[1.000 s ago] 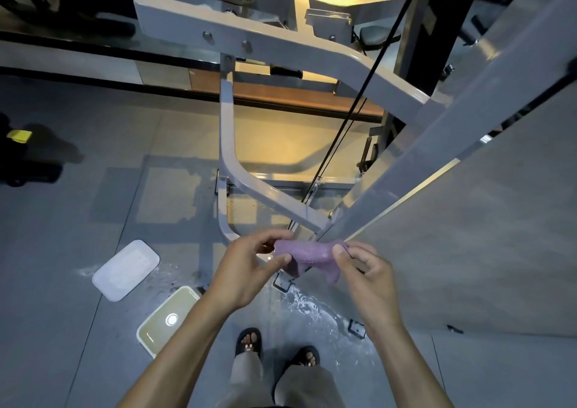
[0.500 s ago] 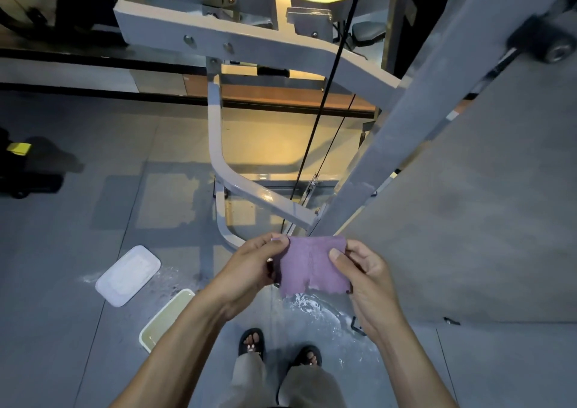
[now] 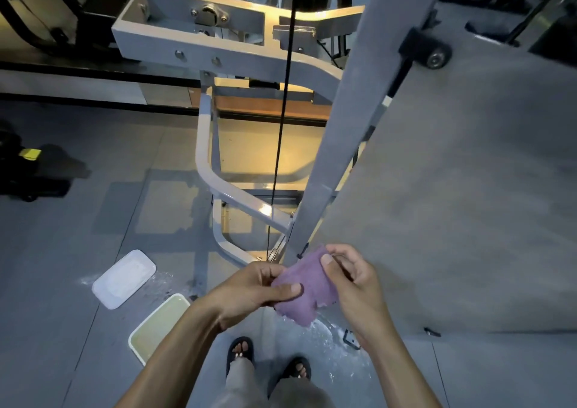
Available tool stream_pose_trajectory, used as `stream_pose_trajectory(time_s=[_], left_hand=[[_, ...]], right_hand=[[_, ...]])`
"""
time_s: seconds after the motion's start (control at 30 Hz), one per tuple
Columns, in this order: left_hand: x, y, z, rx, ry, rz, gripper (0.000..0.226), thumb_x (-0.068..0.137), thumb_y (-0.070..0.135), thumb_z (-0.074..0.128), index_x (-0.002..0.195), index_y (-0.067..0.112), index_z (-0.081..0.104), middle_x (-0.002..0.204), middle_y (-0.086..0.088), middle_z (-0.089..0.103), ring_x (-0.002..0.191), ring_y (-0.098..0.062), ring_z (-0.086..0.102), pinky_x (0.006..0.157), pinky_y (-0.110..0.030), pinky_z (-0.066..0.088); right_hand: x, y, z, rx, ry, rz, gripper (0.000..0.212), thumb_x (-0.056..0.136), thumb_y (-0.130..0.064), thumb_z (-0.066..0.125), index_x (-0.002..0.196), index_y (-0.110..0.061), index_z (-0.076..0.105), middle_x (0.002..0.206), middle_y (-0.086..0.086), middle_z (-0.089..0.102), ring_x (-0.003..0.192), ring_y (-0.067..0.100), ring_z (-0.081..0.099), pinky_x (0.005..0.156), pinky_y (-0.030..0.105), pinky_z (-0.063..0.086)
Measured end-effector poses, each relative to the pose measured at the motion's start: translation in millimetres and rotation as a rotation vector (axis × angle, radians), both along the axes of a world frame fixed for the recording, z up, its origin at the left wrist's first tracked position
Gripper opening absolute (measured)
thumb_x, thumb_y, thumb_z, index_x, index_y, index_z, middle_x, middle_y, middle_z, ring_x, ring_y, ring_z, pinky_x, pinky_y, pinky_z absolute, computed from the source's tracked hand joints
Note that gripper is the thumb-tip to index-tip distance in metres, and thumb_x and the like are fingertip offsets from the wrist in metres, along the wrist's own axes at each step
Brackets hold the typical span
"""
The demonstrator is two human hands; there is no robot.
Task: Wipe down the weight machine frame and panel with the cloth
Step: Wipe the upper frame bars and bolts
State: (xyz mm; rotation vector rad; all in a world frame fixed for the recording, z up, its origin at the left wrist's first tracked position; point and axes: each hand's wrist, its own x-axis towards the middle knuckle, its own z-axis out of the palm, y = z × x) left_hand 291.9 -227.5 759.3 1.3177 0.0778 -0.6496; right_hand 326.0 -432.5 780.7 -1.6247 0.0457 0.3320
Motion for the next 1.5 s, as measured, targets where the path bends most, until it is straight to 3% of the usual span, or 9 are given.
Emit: stream_pose_trajectory(time_s=[0.13,0.3,0.37,0.43,0.67,0.87,1.17,1.37,1.5], left_hand=[[-5.6,-17.1,1.2,0.071,-0.172,0.076,0.03,0.093,0.033,0.075,0.108,0.007,0.076,0.114,-0.012,0.066,0.107,-0.034,0.062,0.094,-0.044,0.052],[-11.5,-19.4,-6.4,0.201,-0.361,0.057,0.021,0.091,0.03,0.079,0.106,0.015,0.081,0.157,0.017,0.041,0.149,-0.006,0.033,0.116,-0.043,0.036],[-12.8,-17.5,-13.1,0.164,-0.359,0.048,0.018,0.091,0.016,0.077,0.105,0.005,0.079,0.146,0.009,0.057,0.14,-0.01,0.047,0.112,-0.038,0.04],[-12.0,-16.4,-20.3,0.145,-0.343,0.136,0.014,0.092,0.012,0.075,0.105,0.009,0.08,0.122,-0.004,0.069,0.119,-0.023,0.063,0.101,-0.04,0.05],[11.8,2.4,-55.9,0.109,-0.167,0.355,0.025,0.093,0.028,0.076,0.104,0.006,0.079,0.1,-0.019,0.071,0.097,-0.041,0.065,0.09,-0.056,0.053],[42.4,10.2,-76.2,0.012,-0.047,0.417,0.017,0.098,0.016,0.067,0.101,0.005,0.079,0.097,-0.021,0.075,0.089,-0.03,0.071,0.091,-0.046,0.055],[70.7,24.3,-115.4,0.167,0.067,0.277,0.017,0.096,0.005,0.068,0.11,0.012,0.075,0.112,-0.007,0.074,0.099,-0.02,0.069,0.089,-0.027,0.054],[81.2,44.7,-125.0,0.211,0.113,0.251,0.024,0.098,0.003,0.062,0.117,0.013,0.072,0.115,0.002,0.073,0.103,-0.013,0.066,0.094,-0.031,0.054],[93.0,45.4,-119.9,0.231,0.089,0.24,0.026,0.1,0.003,0.06,0.122,0.012,0.07,0.121,0.001,0.07,0.108,-0.016,0.065,0.096,-0.034,0.054]], right_hand=[[2.1,-14.1,-7.2,0.052,0.141,0.046,0.018,0.104,-0.015,0.058,0.108,-0.025,0.072,0.098,-0.003,0.076,0.084,0.005,0.069,0.066,0.021,0.052],[4.1,-11.0,-32.4,0.188,0.531,0.091,0.015,0.098,-0.014,0.065,0.108,-0.011,0.076,0.107,0.021,0.076,0.09,0.027,0.069,0.081,0.041,0.053],[2.1,-4.8,-46.0,0.2,0.648,0.147,0.018,0.098,-0.01,0.065,0.11,-0.003,0.077,0.117,0.03,0.07,0.099,0.036,0.07,0.092,0.05,0.055],[0.5,-1.0,-57.0,0.107,0.632,0.094,0.019,0.1,-0.009,0.062,0.099,-0.006,0.081,0.114,0.028,0.071,0.09,0.034,0.073,0.08,0.043,0.06],[4.1,30.5,-58.6,0.079,0.491,0.068,0.055,0.085,-0.07,0.064,0.119,-0.027,0.074,0.117,0.002,0.076,0.109,0.019,0.072,0.095,0.044,0.056],[11.6,70.8,-86.0,0.297,0.643,-0.201,0.045,0.087,-0.037,0.072,0.127,-0.017,0.069,0.126,0.017,0.067,0.123,0.028,0.062,0.095,0.041,0.055],[41.3,92.6,-132.8,0.423,0.793,-0.79,0.022,0.096,-0.016,0.066,0.116,-0.007,0.066,0.114,0.014,0.066,0.08,0.021,0.069,0.073,0.035,0.059],[71.1,99.7,-146.5,0.37,0.825,-0.893,0.024,0.106,-0.008,0.052,0.083,-0.008,0.057,0.052,0.001,0.063,0.039,0.007,0.058,0.06,0.023,0.056],[87.3,114.0,-150.8,0.341,0.798,-0.94,0.013,0.105,-0.004,0.054,0.095,-0.002,0.062,0.094,0.016,0.069,0.079,0.02,0.067,0.088,0.037,0.054]])
